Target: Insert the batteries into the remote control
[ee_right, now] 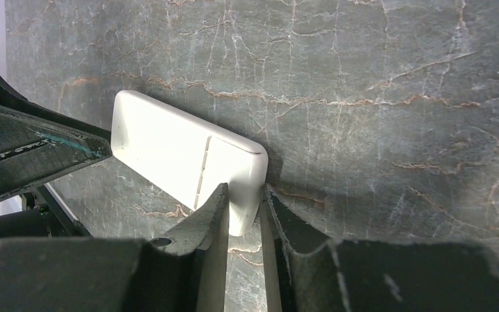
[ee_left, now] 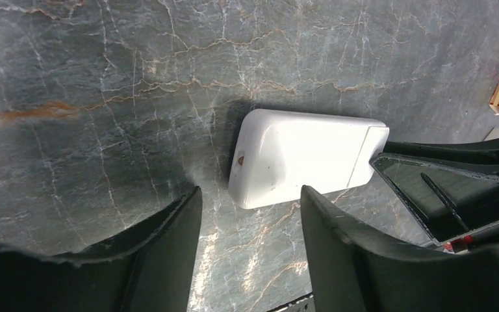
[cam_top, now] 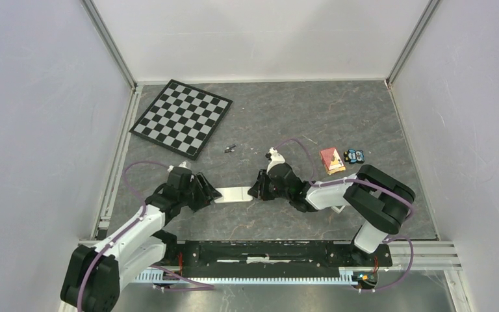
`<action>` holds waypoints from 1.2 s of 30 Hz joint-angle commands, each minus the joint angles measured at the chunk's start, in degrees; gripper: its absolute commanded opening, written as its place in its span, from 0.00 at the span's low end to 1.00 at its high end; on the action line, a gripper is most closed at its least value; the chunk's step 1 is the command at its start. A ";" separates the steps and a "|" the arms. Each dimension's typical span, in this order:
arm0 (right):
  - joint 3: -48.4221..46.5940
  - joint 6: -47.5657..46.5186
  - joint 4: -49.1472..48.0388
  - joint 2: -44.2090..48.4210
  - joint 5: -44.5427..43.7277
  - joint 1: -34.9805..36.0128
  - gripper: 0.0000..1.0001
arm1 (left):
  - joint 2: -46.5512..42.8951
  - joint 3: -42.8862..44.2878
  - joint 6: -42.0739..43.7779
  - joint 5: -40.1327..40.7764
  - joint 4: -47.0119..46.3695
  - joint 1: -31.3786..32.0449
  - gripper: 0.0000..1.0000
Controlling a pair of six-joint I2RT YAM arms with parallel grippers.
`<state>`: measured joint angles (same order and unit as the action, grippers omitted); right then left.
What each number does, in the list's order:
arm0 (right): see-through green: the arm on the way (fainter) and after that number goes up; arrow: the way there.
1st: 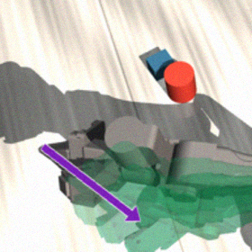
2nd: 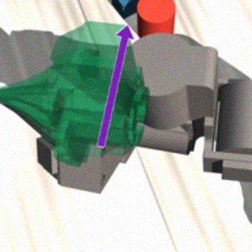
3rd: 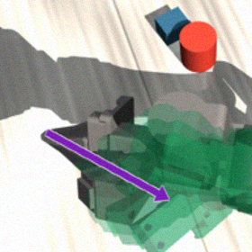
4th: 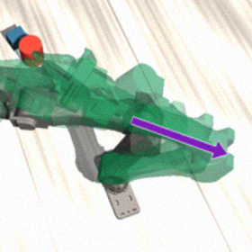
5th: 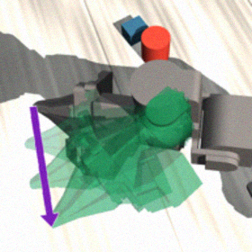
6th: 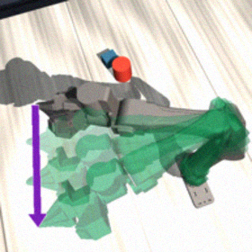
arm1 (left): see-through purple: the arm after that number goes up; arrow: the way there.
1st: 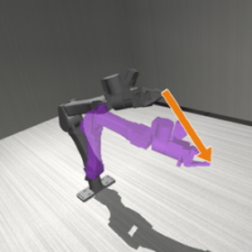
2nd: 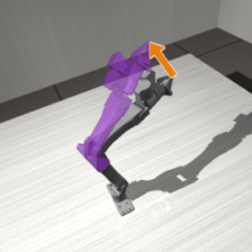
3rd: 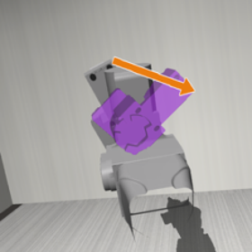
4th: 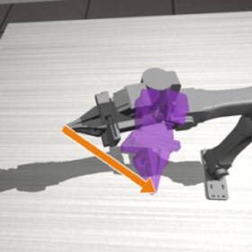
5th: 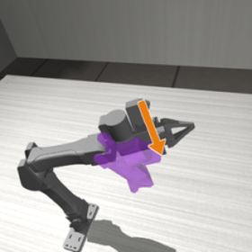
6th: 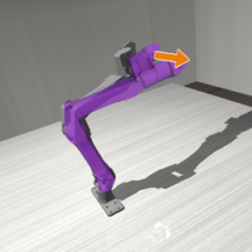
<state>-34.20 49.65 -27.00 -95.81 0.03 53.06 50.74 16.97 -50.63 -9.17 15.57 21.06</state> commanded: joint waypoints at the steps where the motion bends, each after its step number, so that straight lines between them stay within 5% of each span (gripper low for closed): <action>1: -1.30 -0.58 1.47 -1.66 -0.14 1.04 0.25 | 1.85 1.01 3.34 -1.31 -2.14 -0.31 0.61; 22: -3.79 13.30 -10.51 -6.64 8.75 9.91 0.12 | 7.79 -0.92 2.47 -11.27 -12.76 -0.28 0.37; 26: -6.26 7.08 -0.99 -4.67 4.51 10.60 0.14 | 7.22 1.20 3.10 -8.40 -10.26 -0.29 0.38; 29: -6.49 1.05 7.11 0.39 -2.96 9.00 0.22 | 4.53 3.89 4.21 -3.00 -5.60 -0.25 0.42; 36: -8.83 -15.80 16.00 9.74 -15.96 4.40 0.65 | 1.58 11.54 7.30 10.17 5.96 -0.56 0.73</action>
<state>-39.83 45.58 -14.50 -91.53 -10.52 59.90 53.84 22.61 -46.87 -7.16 17.12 20.53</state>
